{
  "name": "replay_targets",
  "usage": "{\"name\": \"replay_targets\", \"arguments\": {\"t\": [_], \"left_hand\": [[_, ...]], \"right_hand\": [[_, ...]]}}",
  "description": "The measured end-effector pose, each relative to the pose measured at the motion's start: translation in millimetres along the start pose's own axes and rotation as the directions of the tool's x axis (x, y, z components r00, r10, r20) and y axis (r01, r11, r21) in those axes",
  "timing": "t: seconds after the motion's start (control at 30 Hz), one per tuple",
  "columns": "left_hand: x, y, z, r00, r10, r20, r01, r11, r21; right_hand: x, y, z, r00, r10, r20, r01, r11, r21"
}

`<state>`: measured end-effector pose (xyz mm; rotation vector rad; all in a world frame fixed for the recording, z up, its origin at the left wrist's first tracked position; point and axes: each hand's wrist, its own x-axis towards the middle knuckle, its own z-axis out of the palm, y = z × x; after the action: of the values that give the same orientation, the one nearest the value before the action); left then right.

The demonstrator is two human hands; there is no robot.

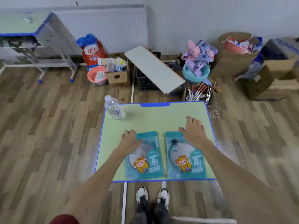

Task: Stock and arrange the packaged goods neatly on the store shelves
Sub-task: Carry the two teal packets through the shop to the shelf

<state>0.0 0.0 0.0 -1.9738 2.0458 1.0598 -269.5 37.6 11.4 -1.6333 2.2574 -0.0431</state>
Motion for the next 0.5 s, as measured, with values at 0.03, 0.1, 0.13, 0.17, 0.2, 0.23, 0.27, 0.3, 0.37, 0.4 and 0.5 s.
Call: {"name": "replay_targets", "arguments": {"t": [0.03, 0.1, 0.13, 0.17, 0.2, 0.23, 0.27, 0.3, 0.37, 0.4, 0.5], "left_hand": [[0.6, -5.9, 5.6, 0.998, -0.062, 0.019, 0.061, 0.998, 0.034], [2.6, -19.0, 17.1, 0.982, -0.186, 0.032, 0.185, 0.982, 0.046], [2.7, -26.1, 23.1, 0.968, -0.246, 0.046, 0.244, 0.969, 0.041], [3.9, -32.2, 30.3, 0.953, -0.298, 0.052, 0.297, 0.954, 0.032], [4.6, -37.5, 37.1, 0.936, -0.348, 0.058, 0.347, 0.938, 0.021], [5.8, -42.6, 43.6, 0.916, -0.396, 0.061, 0.397, 0.918, 0.004], [7.0, -46.5, 48.3, 0.900, -0.433, 0.056, 0.434, 0.901, -0.009], [9.4, -49.4, 53.3, 0.886, -0.460, 0.057, 0.462, 0.887, -0.022], [14.4, -53.2, 63.9, 0.852, -0.518, 0.079, 0.523, 0.850, -0.061], [16.4, -53.7, 68.2, 0.836, -0.540, 0.093, 0.548, 0.831, -0.097], [24.9, -57.4, 84.3, 0.802, -0.594, 0.066, 0.595, 0.786, -0.165]], "right_hand": [[-3.6, 5.9, 9.4, 0.996, 0.062, 0.057, -0.063, 0.998, 0.014], [-10.0, 20.7, 32.1, 0.981, 0.154, 0.119, -0.163, 0.985, 0.063], [-14.6, 28.5, 42.7, 0.967, 0.202, 0.158, -0.216, 0.974, 0.075], [-16.8, 33.8, 52.6, 0.953, 0.241, 0.184, -0.261, 0.961, 0.092], [-18.8, 38.0, 60.6, 0.938, 0.278, 0.209, -0.304, 0.947, 0.107], [-19.8, 42.3, 67.3, 0.923, 0.313, 0.225, -0.344, 0.931, 0.118], [-20.7, 45.9, 71.6, 0.909, 0.347, 0.229, -0.383, 0.914, 0.132], [-21.7, 50.7, 77.4, 0.893, 0.386, 0.229, -0.423, 0.896, 0.137], [-23.6, 58.7, 89.4, 0.865, 0.447, 0.228, -0.484, 0.863, 0.145], [-24.1, 61.8, 93.9, 0.851, 0.472, 0.232, -0.511, 0.846, 0.153], [-19.9, 69.4, 103.4, 0.823, 0.519, 0.233, -0.560, 0.810, 0.174]]}}
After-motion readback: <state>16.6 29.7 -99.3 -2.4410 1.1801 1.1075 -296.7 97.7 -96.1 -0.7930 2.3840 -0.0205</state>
